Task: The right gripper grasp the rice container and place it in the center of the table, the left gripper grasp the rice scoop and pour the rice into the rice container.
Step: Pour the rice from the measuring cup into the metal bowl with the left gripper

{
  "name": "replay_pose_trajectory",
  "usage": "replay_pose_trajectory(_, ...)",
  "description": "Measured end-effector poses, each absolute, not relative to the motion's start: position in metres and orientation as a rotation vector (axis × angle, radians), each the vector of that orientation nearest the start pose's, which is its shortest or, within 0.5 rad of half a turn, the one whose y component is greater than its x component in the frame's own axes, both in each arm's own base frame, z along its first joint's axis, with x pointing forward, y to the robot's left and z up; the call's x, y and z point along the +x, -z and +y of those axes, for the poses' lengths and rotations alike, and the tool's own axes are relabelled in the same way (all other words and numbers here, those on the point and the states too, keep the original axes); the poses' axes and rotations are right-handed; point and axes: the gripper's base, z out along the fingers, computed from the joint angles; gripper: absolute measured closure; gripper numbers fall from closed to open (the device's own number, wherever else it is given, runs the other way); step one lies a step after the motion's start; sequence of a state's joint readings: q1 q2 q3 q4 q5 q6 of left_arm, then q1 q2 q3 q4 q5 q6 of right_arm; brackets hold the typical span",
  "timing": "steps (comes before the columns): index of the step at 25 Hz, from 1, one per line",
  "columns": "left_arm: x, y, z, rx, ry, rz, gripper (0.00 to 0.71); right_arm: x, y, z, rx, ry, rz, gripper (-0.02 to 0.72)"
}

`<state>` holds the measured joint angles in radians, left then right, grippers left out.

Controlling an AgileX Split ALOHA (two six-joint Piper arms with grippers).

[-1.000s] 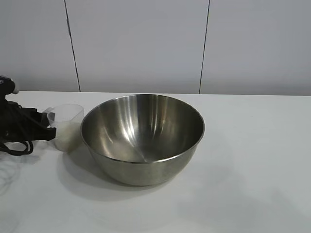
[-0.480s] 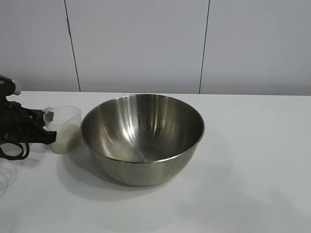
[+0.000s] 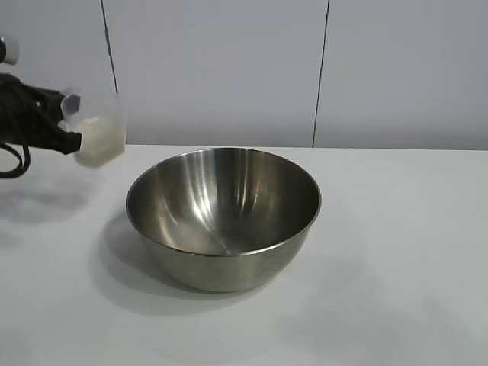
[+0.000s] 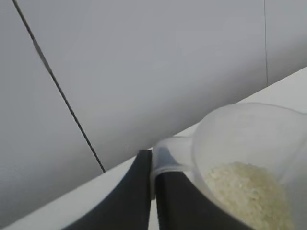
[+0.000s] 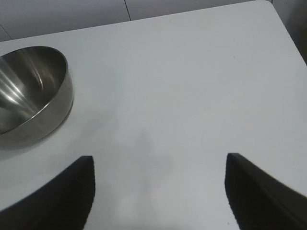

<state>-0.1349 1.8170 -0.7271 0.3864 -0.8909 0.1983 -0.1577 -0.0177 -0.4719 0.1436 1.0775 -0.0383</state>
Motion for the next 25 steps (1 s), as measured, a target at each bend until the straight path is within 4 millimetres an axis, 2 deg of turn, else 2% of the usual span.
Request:
replay_pose_trajectory(3, 0.339, -0.201, -0.098, 0.841, -0.041, 1.540, 0.698, -0.004, -0.269, 0.012, 0.116, -0.052, 2.060, 0.188)
replay_pose_trajectory(5, 0.339, -0.211, -0.117, 0.946, -0.078, 1.517, 0.698, -0.004, -0.269, 0.012, 0.116, -0.052, 2.060, 0.188)
replay_pose_trajectory(8, 0.333, -0.216, -0.148, 1.150, -0.149, 1.442, 0.698, -0.004, -0.269, 0.012, 0.116, -0.052, 2.060, 0.188)
replay_pose_trajectory(12, 0.320, -0.217, -0.180, 1.420, -0.284, 1.237, 0.698, -0.004, -0.269, 0.012, 0.116, -0.052, 2.060, 0.188)
replay_pose_trajectory(18, 0.303, -0.217, -0.206, 1.720, -0.524, 0.842, 0.698, -0.004, -0.269, 0.012, 0.116, -0.052, 2.060, 0.188)
replay_pose_trajectory(22, 0.302, -0.217, -0.208, 1.843, -0.695, 0.610, 0.698, -0.004, -0.269, 0.012, 0.116, -0.052, 2.060, 0.188)
replay_pose_trajectory(25, 0.302, -0.217, -0.209, 1.873, -0.750, 0.535, 0.698, -0.004, -0.269, 0.012, 0.116, -0.052, 2.060, 0.188)
